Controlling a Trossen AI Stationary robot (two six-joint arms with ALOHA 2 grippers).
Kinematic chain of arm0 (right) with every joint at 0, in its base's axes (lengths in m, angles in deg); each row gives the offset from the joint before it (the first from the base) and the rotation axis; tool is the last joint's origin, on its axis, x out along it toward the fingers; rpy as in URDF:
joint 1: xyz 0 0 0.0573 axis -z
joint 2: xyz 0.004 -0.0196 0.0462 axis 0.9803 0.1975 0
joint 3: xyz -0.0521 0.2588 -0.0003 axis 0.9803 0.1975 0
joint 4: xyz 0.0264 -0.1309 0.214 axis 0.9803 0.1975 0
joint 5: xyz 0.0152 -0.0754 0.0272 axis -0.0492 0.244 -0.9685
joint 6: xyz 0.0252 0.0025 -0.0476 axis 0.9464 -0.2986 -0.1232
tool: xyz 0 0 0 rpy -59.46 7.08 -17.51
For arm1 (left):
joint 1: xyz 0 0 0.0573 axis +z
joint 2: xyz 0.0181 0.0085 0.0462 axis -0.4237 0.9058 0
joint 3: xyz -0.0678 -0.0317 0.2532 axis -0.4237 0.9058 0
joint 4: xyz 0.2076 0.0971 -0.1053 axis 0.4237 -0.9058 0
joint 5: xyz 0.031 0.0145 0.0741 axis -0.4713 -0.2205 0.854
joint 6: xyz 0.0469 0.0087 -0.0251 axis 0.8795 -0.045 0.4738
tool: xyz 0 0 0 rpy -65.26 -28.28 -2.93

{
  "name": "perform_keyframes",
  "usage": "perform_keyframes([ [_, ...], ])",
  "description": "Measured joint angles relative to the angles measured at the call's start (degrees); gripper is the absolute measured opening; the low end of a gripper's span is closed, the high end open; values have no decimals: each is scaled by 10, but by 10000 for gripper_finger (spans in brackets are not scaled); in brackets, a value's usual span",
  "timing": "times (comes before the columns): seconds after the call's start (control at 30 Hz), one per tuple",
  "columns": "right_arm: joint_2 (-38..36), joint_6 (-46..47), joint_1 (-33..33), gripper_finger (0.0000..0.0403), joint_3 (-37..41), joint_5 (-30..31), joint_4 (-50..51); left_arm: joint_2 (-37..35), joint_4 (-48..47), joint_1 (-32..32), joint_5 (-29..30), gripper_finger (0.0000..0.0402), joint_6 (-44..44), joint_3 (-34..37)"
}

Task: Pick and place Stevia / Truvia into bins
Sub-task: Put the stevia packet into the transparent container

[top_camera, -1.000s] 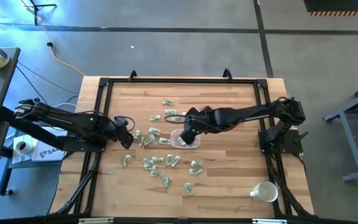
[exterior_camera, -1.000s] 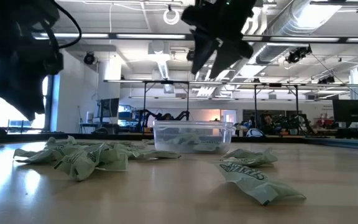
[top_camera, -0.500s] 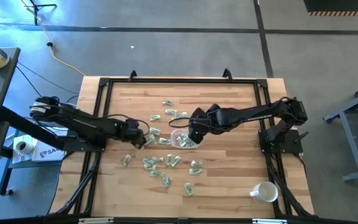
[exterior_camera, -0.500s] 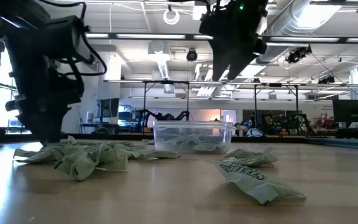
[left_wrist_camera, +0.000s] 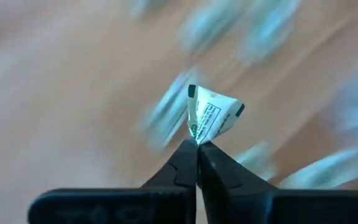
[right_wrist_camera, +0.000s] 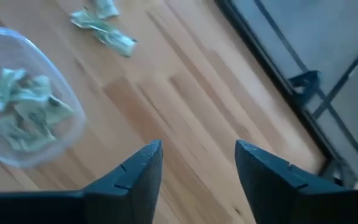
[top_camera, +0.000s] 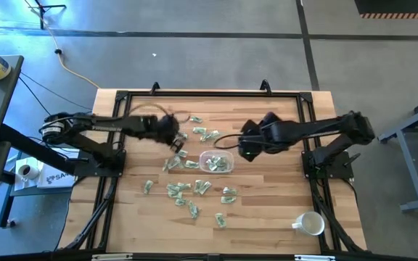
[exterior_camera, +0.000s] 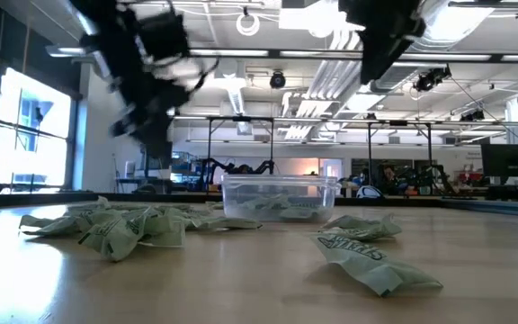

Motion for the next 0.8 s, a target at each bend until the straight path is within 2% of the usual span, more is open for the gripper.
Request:
perform_keyframes([
  [0.1,-34,0,-1,180,13,-13,25,-1,81,-4,-125,26,89,-65],
  [0.17,-58,0,0,179,40,-42,25,13,134,-10,-218,26,112,-102],
  [0.2,-71,3,2,179,59,-59,22,26,148,-16,-239,26,111,-121],
  [0.37,-121,37,6,185,171,-115,-34,133,113,-43,-253,41,113,-181],
  [0.43,-134,44,6,187,207,-134,-77,182,102,-55,-280,57,104,-183],
  [0.53,-136,40,6,193,236,-144,-151,246,114,-79,-285,80,73,-191],
  [0.67,-128,-40,17,202,252,-146,-259,268,97,-87,-265,113,31,-213],
  [0.8,-117,-120,56,217,253,-155,-309,239,15,-86,-192,157,34,-251],
])
